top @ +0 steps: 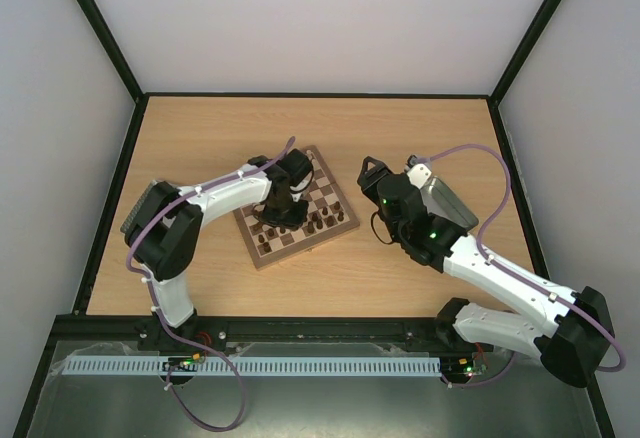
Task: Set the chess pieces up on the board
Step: Place the chess piece on the chessboard.
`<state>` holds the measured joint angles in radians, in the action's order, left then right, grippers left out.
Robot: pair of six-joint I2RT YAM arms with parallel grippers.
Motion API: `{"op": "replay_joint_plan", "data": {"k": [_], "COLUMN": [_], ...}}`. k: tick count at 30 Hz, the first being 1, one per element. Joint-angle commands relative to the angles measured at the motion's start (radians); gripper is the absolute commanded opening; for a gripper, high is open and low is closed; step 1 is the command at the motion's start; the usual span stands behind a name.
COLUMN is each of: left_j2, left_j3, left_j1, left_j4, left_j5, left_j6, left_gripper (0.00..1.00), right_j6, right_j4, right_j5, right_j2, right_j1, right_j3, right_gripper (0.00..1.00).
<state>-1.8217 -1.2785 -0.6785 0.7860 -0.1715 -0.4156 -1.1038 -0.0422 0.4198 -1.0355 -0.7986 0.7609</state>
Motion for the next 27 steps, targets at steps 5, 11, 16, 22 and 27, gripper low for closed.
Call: {"op": "replay_joint_plan", "data": {"k": [5,11,16,22,27], "left_j2": [-0.023,-0.022,-0.014,0.017,0.042], "left_j3": [-0.021,-0.017,-0.016,-0.046,-0.050], "left_j1": [0.006,0.008,0.007,0.011,0.027], "left_j4": [-0.014,-0.021,-0.021,-0.011,-0.011], "left_j5": [0.049,0.049,0.049,0.034,0.038], "left_j6": [0.005,0.005,0.002,0.002,0.000], "left_gripper": [0.16,0.16,0.24,0.29,0.32], "right_j6": [-0.013,-0.020,-0.024,-0.027,-0.025], "right_j4": [-0.033,-0.041,-0.043,-0.042,-0.047], "right_j5": [0.033,0.034,0.034,0.030,0.037], "right_j2": [0.019,0.033,0.039,0.043,0.049], "right_j1": [0.006,0.005,0.005,0.004,0.005], "right_j3": [-0.013,-0.016,-0.020,-0.021,-0.021], "right_gripper": [0.63,0.63,0.63,0.63,0.63]}}
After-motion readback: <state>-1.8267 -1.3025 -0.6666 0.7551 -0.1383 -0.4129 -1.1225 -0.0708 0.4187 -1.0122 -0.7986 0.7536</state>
